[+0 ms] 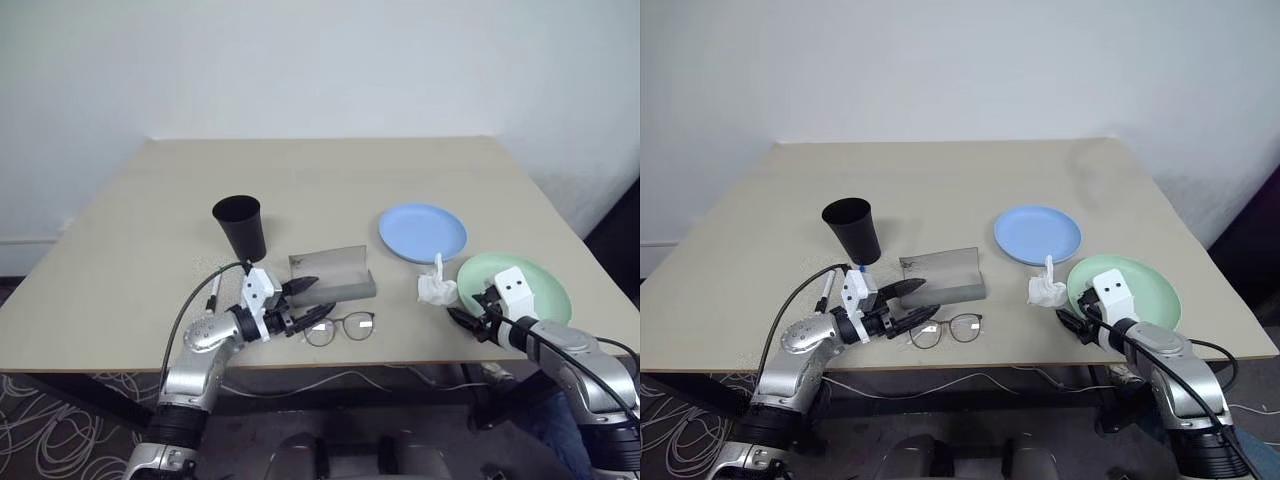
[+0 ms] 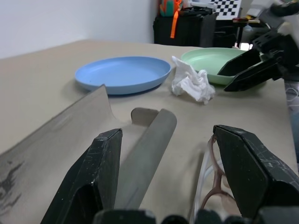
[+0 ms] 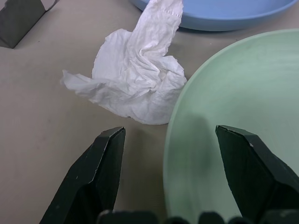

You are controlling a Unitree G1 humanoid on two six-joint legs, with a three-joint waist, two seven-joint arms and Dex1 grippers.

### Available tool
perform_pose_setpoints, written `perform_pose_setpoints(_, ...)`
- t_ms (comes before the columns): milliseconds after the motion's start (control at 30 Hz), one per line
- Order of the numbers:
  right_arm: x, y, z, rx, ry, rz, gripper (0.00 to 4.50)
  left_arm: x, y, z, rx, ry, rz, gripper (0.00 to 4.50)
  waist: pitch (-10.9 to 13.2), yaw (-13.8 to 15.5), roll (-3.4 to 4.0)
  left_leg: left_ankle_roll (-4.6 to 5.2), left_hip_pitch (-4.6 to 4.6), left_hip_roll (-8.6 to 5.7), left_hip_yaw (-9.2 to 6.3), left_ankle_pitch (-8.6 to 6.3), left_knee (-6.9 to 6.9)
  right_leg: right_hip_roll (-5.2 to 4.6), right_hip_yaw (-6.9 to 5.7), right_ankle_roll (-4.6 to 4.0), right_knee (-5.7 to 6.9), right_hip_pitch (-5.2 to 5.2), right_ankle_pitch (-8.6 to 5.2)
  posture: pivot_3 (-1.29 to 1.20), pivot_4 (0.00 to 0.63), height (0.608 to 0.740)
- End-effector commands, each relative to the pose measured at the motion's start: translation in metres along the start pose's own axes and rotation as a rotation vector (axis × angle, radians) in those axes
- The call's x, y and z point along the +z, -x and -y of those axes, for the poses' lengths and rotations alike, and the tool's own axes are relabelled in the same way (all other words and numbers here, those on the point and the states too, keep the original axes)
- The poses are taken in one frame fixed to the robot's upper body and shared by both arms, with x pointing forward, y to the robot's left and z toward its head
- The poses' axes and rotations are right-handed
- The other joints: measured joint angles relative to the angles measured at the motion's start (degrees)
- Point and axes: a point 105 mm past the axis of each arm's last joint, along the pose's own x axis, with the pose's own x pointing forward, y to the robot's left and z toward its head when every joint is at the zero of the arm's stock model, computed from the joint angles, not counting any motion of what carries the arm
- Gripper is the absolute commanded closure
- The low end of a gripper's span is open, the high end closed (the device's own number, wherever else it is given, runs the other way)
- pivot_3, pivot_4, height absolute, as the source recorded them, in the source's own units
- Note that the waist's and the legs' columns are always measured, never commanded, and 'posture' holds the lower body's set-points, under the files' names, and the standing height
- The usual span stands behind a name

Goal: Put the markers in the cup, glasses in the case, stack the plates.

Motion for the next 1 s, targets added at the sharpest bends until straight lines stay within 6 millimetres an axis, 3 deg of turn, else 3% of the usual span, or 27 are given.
perform_pose_setpoints(33, 0.015, 0.001, -0.001, -0.019, 0.030, 0.044, 1.14, 0.021, 0.001, -0.009, 0.010, -0.063, 0.045, 1.21, 0.0, 0.0, 0.00, 0.00, 0.00, 0.00, 0.00, 0.00, 0.00, 0.00, 0.00, 0.00, 0.00, 0.00, 0.00, 0.00, 0.000, 0.740)
perform_pose_setpoints(133, 0.017, -0.001, -0.001, -0.021, 0.036, 0.045, 1.69, 0.022, 0.001, -0.012, 0.020, -0.068, 0.046, 1.18, 0.0, 0.0, 0.00, 0.00, 0.00, -0.01, 0.01, 0.00, 0.00, -0.01, 0.00, 0.00, -0.01, 0.00, 0.00, 0.00, 0.000, 0.740)
perform_pose_setpoints(367, 0.024, -0.002, 0.003, -0.049, 0.060, 0.054, 4.13, 0.021, -0.001, -0.009, 0.016, -0.066, 0.049, 1.18, 0.0, 0.0, 0.00, 0.00, 0.00, 0.00, 0.01, 0.00, 0.00, 0.00, 0.00, 0.00, 0.00, 0.00, 0.00, 0.00, 0.000, 0.740)
perform_pose_setpoints(833, 0.035, 0.002, 0.036, -0.192, 0.167, 0.039, 4.13, 0.021, -0.006, -0.008, 0.024, -0.076, 0.064, 1.18, 0.0, 0.0, 0.00, 0.00, 0.00, -0.06, 0.03, 0.00, 0.01, -0.04, 0.00, 0.00, 0.00, -0.01, 0.00, 0.00, 0.000, 0.740)
perform_pose_setpoints(900, 0.036, 0.002, 0.037, -0.187, 0.170, 0.036, 4.50, 0.021, -0.007, -0.008, 0.025, -0.078, 0.065, 1.18, 0.0, 0.0, 0.00, 0.00, 0.00, -0.06, 0.03, 0.00, 0.02, -0.03, 0.01, 0.00, 0.00, 0.00, 0.00, 0.00, 0.000, 0.740)
perform_pose_setpoints(1000, 0.032, 0.002, 0.040, -0.204, 0.183, 0.013, 4.50, 0.022, -0.007, -0.008, 0.026, -0.081, 0.067, 1.18, 0.0, 0.0, 0.00, 0.00, 0.00, -0.03, 0.02, 0.00, 0.02, -0.01, 0.01, 0.00, 0.00, -0.01, 0.00, 0.00, 0.000, 0.740)
